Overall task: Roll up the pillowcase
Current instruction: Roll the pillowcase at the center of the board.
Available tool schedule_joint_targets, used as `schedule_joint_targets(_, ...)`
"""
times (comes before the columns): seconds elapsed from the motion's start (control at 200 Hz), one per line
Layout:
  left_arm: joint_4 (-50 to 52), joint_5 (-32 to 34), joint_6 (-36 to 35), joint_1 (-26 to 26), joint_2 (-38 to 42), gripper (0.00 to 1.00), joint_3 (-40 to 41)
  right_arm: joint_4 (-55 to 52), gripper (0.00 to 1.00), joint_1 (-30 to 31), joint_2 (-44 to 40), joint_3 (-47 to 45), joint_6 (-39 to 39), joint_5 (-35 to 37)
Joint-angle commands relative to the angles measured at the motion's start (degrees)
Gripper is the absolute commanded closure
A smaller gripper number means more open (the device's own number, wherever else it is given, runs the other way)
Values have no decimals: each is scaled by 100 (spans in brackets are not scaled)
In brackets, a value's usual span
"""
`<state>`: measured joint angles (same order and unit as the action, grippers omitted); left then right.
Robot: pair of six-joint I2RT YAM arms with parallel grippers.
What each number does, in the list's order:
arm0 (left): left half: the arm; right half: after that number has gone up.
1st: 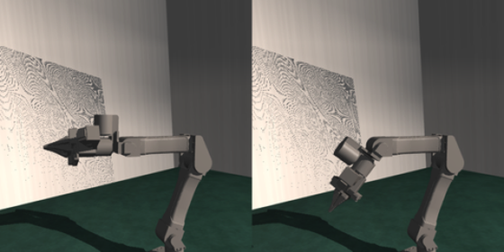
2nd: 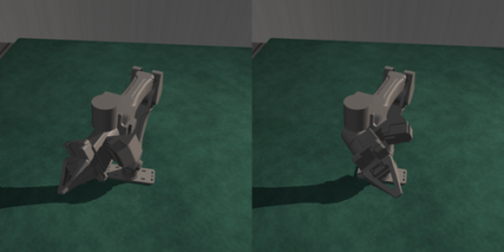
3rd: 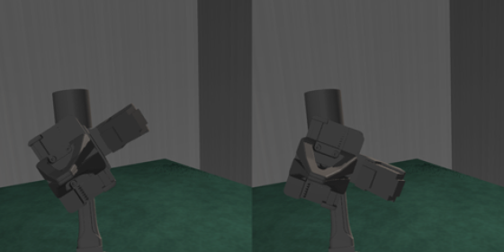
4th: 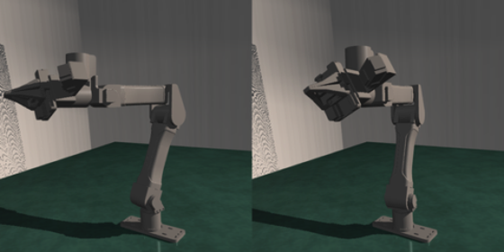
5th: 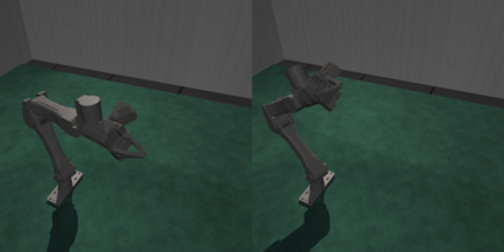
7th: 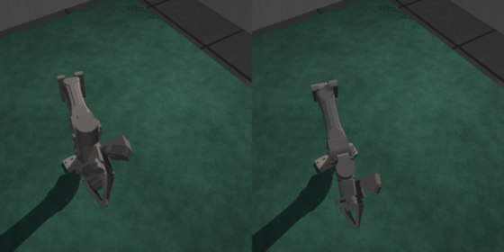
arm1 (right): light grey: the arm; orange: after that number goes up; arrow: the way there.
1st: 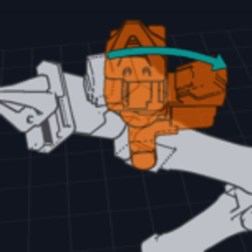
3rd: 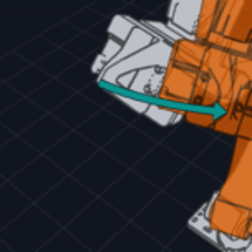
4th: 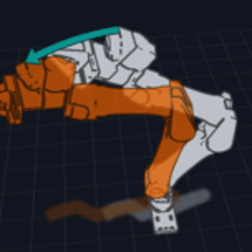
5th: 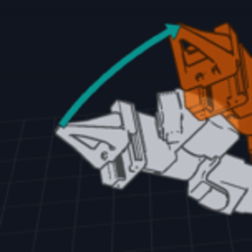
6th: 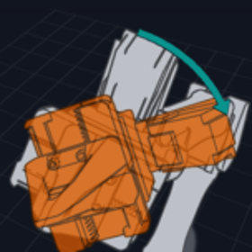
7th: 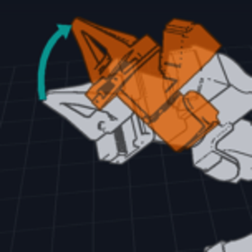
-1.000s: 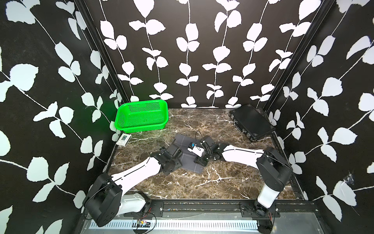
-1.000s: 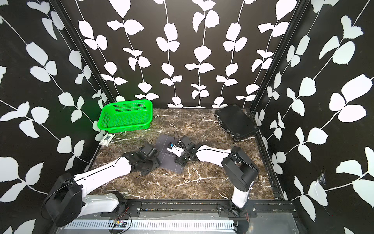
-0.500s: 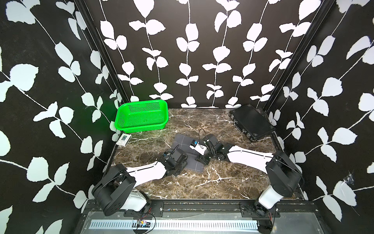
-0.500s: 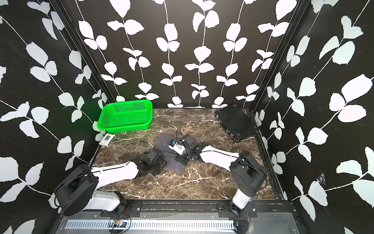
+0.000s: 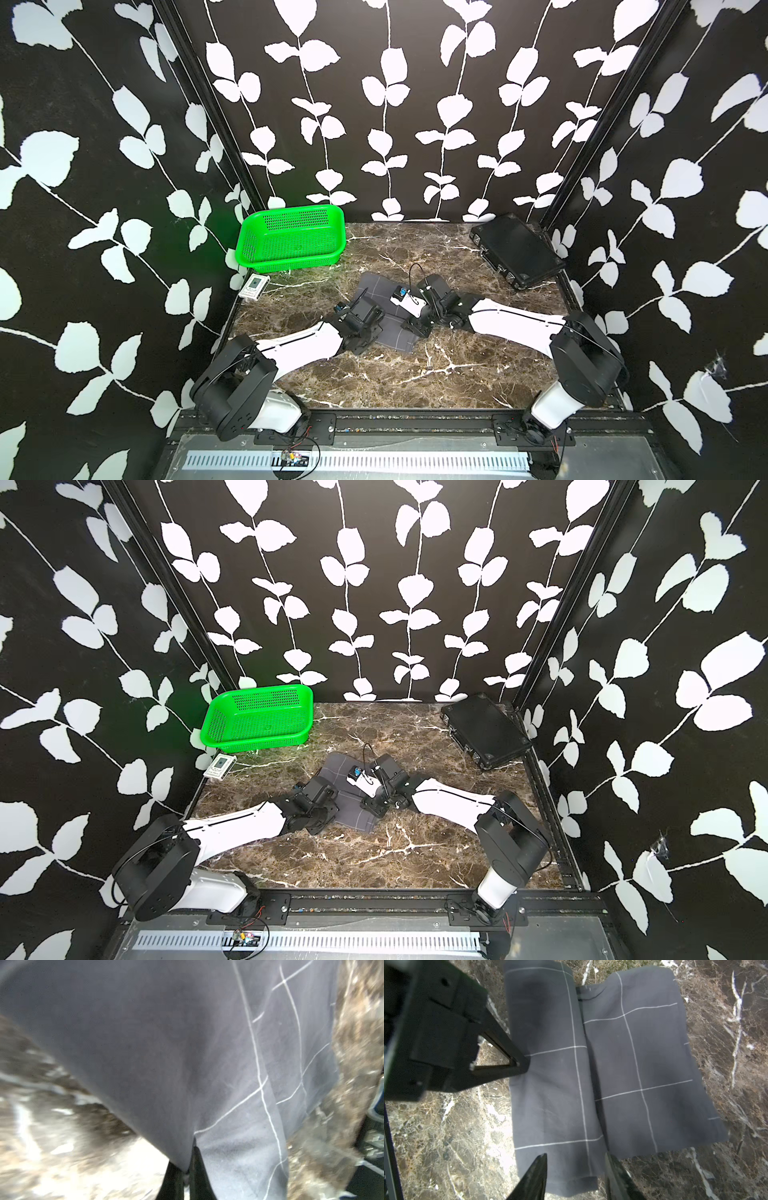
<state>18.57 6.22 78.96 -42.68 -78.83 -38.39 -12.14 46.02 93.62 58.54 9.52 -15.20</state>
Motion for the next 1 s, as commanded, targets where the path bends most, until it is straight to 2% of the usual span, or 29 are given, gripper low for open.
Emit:
schedule_joint_targets(0.0, 1482, -63, -759, 22, 286, 100, -205, -193, 52, -23, -143, 8, 74, 6)
schedule_joint_targets(0.145, 2669, -218, -1372, 14, 583, 100, -151, -362, 51, -56, -112, 182, -49, 296)
schedule_joint_targets(0.31, 3806, 20, -1795, 10, 1028, 100, -254, -335, 52, -214, 294, 499, -371, 485)
schedule_joint_targets(0.475, 3954, 63, -2032, 14, 824, 100, -507, -227, 53, -221, 928, 858, -482, 315)
schedule_joint_targets(0.595, 4032, 125, -2194, 16, 451, 94, -859, -64, 55, -215, 1252, 937, -652, 2)
schedule_joint_targets(0.695, 4040, 201, -2309, 27, 271, 87, -1117, 48, 57, -206, 1330, 851, -749, -154)
schedule_joint_targets(0.995, 3972, 99, -2402, 49, -29, 81, -1703, 124, 66, -181, 1528, 520, -786, -426)
